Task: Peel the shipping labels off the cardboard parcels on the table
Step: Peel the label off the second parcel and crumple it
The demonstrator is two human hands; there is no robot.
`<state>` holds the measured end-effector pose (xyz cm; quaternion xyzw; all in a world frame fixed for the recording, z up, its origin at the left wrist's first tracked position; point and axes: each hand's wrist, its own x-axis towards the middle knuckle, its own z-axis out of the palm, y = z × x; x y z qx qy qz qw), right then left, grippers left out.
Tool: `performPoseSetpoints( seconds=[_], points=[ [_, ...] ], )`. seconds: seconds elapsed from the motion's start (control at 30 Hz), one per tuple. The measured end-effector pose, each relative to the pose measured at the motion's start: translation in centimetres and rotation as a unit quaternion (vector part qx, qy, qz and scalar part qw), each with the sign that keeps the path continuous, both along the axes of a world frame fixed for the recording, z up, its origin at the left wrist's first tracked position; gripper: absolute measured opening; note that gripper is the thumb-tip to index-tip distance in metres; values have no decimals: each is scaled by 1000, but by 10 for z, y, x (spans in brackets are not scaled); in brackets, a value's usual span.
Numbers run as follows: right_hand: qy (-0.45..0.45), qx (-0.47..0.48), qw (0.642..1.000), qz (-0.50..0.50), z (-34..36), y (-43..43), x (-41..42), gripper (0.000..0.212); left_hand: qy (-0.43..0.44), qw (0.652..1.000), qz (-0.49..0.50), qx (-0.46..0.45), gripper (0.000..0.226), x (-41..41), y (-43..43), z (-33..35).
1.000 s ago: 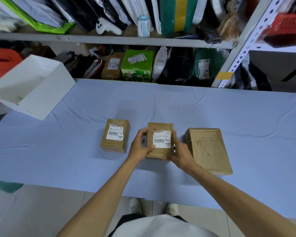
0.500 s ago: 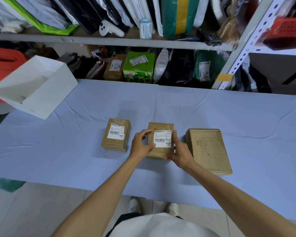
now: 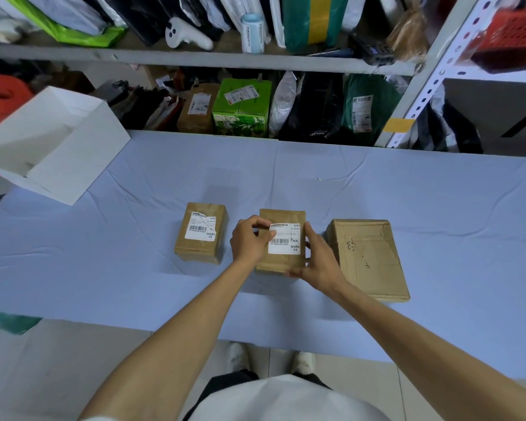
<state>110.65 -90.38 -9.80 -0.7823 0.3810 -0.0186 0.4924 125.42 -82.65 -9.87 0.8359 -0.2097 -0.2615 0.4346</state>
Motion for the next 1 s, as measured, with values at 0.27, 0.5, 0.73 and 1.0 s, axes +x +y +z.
performPoseSetpoints(
  seconds=[0.27, 0.5, 0.73, 1.0],
  points=[
    [-5, -31, 999, 9, -11, -8, 4, 88, -53, 997, -24, 47, 9, 4, -9, 3],
    [-11, -35, 999, 15, -13, -10, 4, 83, -84, 994, -36, 68, 11, 3, -11, 0],
    [-8, -36, 999, 9, -16, -9, 2, 86, -76, 995, -27, 62, 4, -1, -8, -1],
    [-18, -30, 999, 14, -17, -9, 3, 96, -57, 997, -29, 47, 11, 2, -4, 1]
  ],
)
